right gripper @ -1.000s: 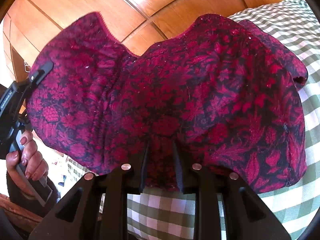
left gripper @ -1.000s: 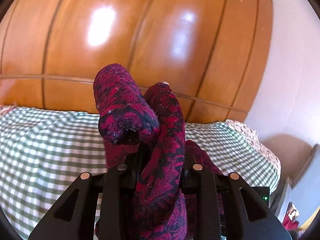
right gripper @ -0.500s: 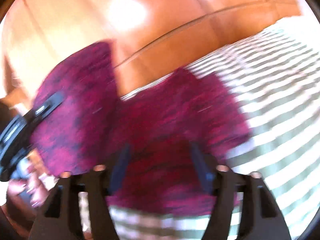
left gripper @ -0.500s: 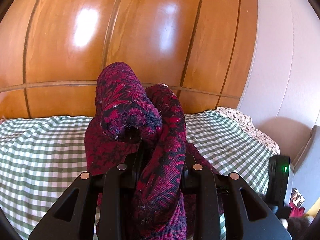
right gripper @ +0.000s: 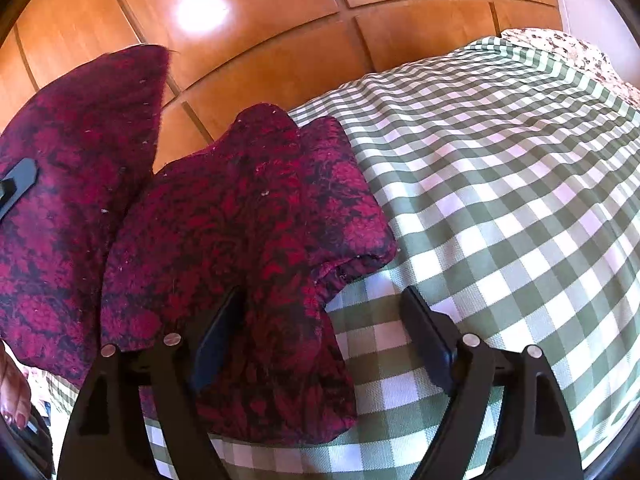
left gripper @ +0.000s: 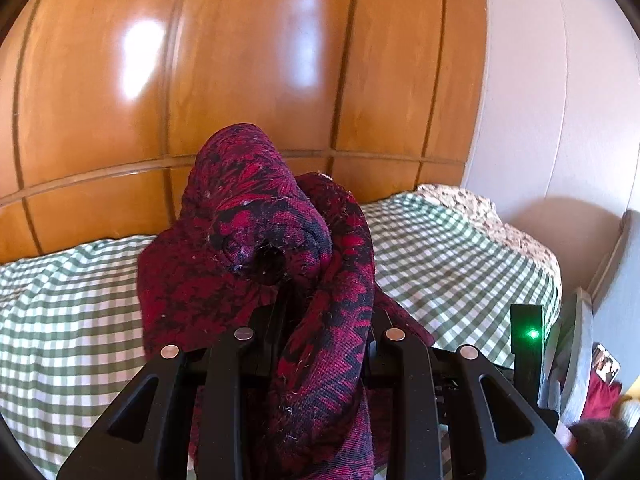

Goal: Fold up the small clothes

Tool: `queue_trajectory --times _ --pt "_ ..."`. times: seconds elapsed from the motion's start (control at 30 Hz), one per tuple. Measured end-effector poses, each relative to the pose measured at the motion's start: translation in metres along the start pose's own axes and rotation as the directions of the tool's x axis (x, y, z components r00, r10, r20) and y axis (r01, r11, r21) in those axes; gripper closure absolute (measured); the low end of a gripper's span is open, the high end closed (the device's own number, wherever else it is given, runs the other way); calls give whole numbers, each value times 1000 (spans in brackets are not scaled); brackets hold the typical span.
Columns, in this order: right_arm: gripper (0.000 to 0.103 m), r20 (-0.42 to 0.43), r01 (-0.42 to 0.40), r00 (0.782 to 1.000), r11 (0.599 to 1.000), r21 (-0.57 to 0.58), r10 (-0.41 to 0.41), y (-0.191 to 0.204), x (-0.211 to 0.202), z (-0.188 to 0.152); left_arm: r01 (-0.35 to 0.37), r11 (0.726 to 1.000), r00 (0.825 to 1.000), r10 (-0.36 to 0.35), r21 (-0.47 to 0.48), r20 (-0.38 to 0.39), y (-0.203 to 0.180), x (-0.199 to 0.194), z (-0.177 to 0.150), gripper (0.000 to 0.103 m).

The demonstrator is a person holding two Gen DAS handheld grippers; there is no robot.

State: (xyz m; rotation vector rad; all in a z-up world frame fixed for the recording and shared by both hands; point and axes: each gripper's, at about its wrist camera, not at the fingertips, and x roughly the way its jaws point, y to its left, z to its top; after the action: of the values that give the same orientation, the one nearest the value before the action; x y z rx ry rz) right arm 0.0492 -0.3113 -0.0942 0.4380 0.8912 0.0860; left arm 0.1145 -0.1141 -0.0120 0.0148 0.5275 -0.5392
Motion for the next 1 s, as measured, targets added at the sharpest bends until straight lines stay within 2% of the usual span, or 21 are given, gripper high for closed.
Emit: queue_trajectory --times 0.3,0.6,0.67,0.73,0.83,0.9,1.0 --pt "18 -11 -19 1000 1000 -11 19 -2 -4 0 21 998 997 -16 66 -71 -25 36 -10 77" --pt "17 -42 -27 999 999 -28 26 -5 -5 6 38 990 995 -25 136 -97 -44 53 -18 77" --pt "17 -19 9 1000 1000 9 -9 -11 -16 13 40 988 995 -24 152 -101 -46 53 -23 77" --pt "17 44 26 999 996 84 -30 -23 -34 23 34 981 995 -15 192 -100 -52 54 -27 75" --pt "16 135 -33 991 984 173 10 -31 -64 42 13 965 995 13 263 -98 -65 58 -37 72" --pt "13 180 -107 981 980 168 76 -25 -78 55 16 959 995 12 284 -98 -69 61 -42 68" --pt "10 175 -185 971 975 122 162 -11 -80 73 50 953 994 -18 299 -109 -77 65 -48 57"
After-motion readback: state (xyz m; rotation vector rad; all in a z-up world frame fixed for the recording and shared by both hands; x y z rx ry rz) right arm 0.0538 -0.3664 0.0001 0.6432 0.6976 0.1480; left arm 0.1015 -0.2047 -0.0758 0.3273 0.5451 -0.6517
